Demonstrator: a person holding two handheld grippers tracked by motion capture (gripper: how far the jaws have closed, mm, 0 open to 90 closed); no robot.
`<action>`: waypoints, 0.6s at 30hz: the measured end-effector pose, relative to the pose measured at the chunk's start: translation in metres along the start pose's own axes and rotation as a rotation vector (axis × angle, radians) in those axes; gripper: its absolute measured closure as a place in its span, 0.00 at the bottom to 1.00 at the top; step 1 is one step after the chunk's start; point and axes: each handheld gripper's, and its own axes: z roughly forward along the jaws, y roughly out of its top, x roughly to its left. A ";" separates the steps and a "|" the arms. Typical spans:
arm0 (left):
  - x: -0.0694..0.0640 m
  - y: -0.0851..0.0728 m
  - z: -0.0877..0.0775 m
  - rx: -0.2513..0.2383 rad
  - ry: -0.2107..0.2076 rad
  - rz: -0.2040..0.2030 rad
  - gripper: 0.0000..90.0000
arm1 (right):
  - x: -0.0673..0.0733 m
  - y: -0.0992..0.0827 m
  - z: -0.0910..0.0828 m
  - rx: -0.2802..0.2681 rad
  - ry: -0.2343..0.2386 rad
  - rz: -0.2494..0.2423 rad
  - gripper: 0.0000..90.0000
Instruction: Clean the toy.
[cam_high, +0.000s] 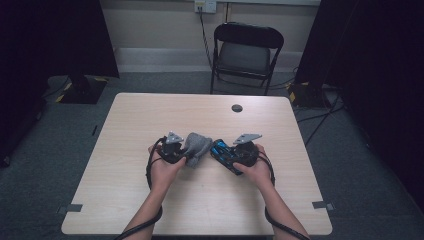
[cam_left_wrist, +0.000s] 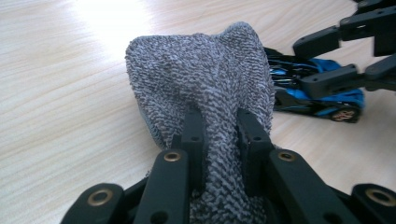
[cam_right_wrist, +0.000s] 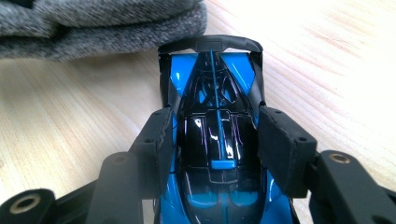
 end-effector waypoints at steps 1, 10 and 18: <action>0.000 0.000 0.002 -0.001 0.009 -0.001 0.85 | 0.000 0.000 0.000 -0.001 0.001 -0.001 0.52; -0.002 0.000 0.015 -0.006 0.055 -0.019 0.85 | 0.000 -0.001 0.000 -0.006 0.002 -0.001 0.52; -0.004 -0.001 0.023 0.023 0.070 -0.020 0.85 | 0.000 -0.001 0.000 -0.005 0.003 -0.001 0.52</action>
